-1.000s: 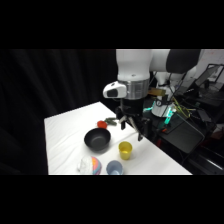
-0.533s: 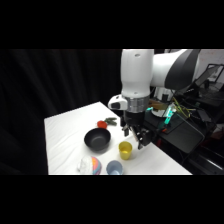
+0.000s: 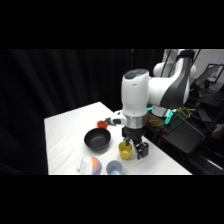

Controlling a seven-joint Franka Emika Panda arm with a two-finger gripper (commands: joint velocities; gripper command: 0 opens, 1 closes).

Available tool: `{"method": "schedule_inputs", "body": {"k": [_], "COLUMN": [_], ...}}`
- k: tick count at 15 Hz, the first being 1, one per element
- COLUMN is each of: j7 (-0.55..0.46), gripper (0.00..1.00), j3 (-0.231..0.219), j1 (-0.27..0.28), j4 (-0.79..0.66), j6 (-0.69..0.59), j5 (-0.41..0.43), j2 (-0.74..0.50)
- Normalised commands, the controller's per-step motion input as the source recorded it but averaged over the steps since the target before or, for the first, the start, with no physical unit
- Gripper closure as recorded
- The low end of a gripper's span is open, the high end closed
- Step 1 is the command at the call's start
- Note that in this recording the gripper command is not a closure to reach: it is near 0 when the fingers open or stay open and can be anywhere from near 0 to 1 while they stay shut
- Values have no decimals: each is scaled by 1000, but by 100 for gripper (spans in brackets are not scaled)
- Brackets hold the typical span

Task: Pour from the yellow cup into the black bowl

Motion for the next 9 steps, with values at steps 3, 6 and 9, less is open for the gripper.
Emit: {"method": "schedule_inputs", "body": {"k": [3, 6, 9], "j7": [103, 106, 156], "gripper": [0, 0, 100], "j3": [-106, -156, -185], "j1": [136, 146, 192], "j4": [89, 145, 104], "j6": [224, 137, 137], "j5": [-69, -121, -184], "j2": [254, 233, 111]}}
